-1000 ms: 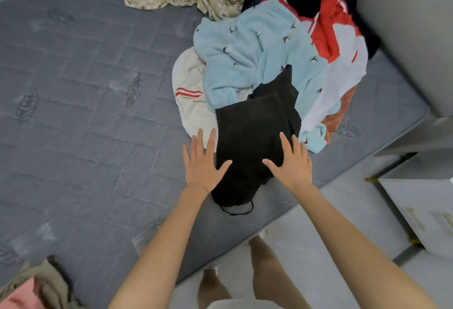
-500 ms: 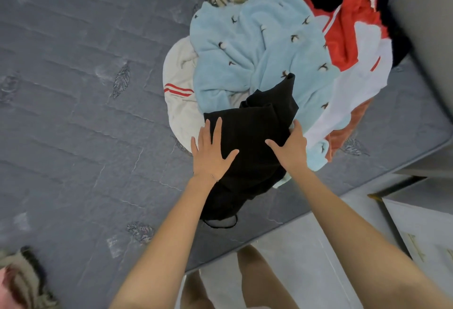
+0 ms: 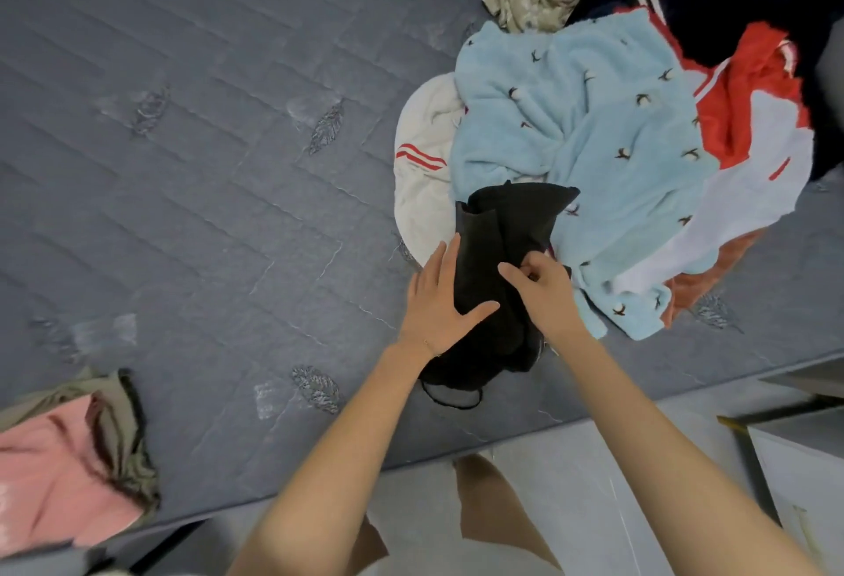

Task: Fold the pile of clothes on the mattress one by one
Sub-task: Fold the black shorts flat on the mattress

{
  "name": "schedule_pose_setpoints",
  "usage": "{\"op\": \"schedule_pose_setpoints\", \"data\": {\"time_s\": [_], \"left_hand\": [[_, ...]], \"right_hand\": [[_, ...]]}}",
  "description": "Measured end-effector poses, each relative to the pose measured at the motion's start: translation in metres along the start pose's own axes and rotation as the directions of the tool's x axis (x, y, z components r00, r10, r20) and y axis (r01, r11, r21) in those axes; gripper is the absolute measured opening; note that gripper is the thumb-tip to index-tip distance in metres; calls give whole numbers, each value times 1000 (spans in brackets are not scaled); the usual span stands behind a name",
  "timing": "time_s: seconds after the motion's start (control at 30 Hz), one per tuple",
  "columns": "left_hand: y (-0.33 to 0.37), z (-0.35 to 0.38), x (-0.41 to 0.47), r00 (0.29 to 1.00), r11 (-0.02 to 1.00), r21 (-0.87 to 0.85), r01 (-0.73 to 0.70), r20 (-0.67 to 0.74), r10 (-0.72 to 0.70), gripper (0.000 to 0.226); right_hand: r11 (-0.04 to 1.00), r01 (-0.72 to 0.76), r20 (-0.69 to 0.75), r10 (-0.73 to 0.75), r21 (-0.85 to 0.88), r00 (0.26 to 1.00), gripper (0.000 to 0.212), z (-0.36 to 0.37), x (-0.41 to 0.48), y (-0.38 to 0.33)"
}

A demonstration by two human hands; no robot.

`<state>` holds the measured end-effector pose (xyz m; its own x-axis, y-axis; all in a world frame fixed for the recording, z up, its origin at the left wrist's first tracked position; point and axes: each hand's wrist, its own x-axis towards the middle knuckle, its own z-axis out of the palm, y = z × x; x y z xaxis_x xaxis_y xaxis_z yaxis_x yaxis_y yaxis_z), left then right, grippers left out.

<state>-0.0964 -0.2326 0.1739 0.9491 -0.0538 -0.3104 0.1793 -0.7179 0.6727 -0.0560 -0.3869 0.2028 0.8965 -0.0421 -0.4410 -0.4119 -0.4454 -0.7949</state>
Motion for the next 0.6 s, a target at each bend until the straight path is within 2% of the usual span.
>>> {"op": "schedule_pose_setpoints", "data": {"time_s": [0.13, 0.2, 0.27, 0.33, 0.43, 0.5, 0.6], "left_hand": [[-25, -37, -41, 1000, 960, -279, -11, 15, 16, 106], [-44, -62, -62, 1000, 882, -471, 17, 13, -13, 105], [-69, -89, -81, 998, 818, -575, 30, -34, -60, 106], [-99, -120, -100, 990, 831, -553, 62, -71, -121, 104], [-149, -169, -131, 973, 926, -350, 143, -121, -196, 89], [-179, -196, -150, 961, 951, -246, 188, -156, -230, 80], [-210, -223, -171, 943, 953, -239, 188, -228, -244, 71]], "right_hand": [[988, 118, 46, -123, 95, 991, 43, 58, -48, -47], [975, 166, 75, -178, 145, 981, 42, 95, -70, -72], [966, 187, 100, -207, 180, 973, 40, 135, -89, -96], [962, 199, 134, -226, 185, 965, 35, 176, -107, -119], [961, 234, 181, -258, 144, 949, 35, 237, -135, -147], [958, 266, 210, -283, 107, 936, 34, 271, -151, -161], [949, 311, 212, -315, 52, 925, 35, 308, -167, -176]]}}
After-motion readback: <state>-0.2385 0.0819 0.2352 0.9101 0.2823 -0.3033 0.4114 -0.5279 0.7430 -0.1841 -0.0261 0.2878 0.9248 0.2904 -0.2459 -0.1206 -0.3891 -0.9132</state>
